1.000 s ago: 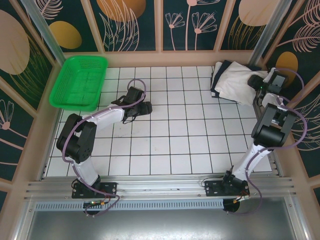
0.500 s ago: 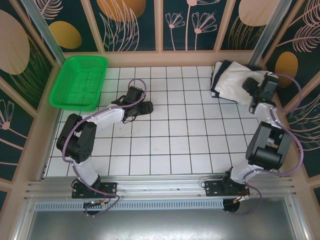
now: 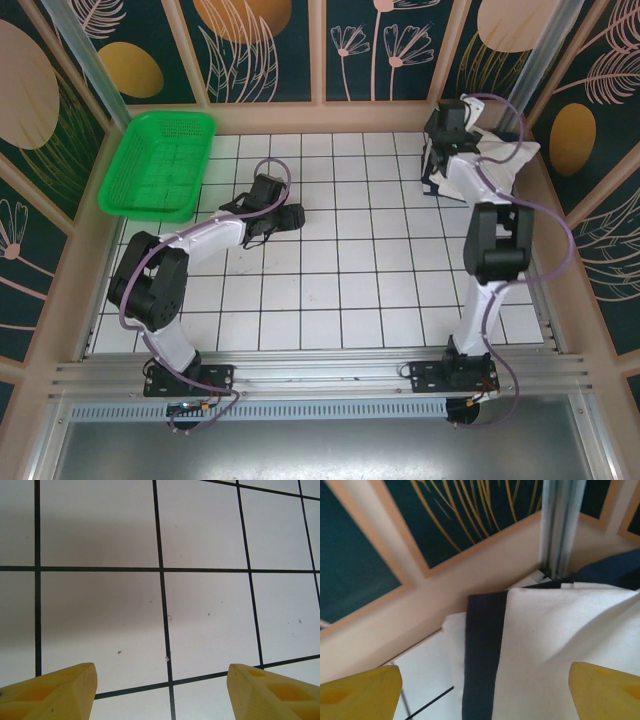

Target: Fold and stack the t-shirts

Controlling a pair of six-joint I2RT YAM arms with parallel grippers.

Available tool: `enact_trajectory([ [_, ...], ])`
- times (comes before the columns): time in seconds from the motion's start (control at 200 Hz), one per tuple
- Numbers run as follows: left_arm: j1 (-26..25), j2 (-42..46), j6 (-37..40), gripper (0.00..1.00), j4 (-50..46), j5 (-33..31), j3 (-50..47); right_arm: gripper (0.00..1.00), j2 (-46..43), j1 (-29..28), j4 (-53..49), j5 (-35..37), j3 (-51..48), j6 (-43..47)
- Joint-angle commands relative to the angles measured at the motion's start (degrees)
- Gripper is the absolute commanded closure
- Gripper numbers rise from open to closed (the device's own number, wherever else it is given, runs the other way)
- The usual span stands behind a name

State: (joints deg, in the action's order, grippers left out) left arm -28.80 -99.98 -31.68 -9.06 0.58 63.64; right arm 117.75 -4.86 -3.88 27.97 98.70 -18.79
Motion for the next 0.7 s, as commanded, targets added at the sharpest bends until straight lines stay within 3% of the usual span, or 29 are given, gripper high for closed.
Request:
enact_trajectory([
  [0.0,0.32,1.46,1.27,0.30,-0.78,-1.58,-0.93,0.14,9.07,-0.63,-13.42,12.12,13.60,-2.50],
  [0.195,0.36,2.96,1.58,0.30,-1.07,-1.51,-1.65,0.13,25.75,0.67,-27.92,17.20,39.47,-0.84],
  [0.38,0.32,2.24,1.82,0.30,-2.10,-1.84,-0.89,0.17,27.97,1.23,-24.98,14.13,39.69,4.18],
  [0.46,0.32,2.22,1.55,0.31,-1.85,-1.53,-0.86,0.24,28.01,1.29,-23.95,12.99,38.87,5.90],
  [0.696,0.36,2.14,1.88,0.32,-3.27,-2.20,-0.17,0.63,27.51,1.15,-21.27,8.08,37.02,10.96],
])
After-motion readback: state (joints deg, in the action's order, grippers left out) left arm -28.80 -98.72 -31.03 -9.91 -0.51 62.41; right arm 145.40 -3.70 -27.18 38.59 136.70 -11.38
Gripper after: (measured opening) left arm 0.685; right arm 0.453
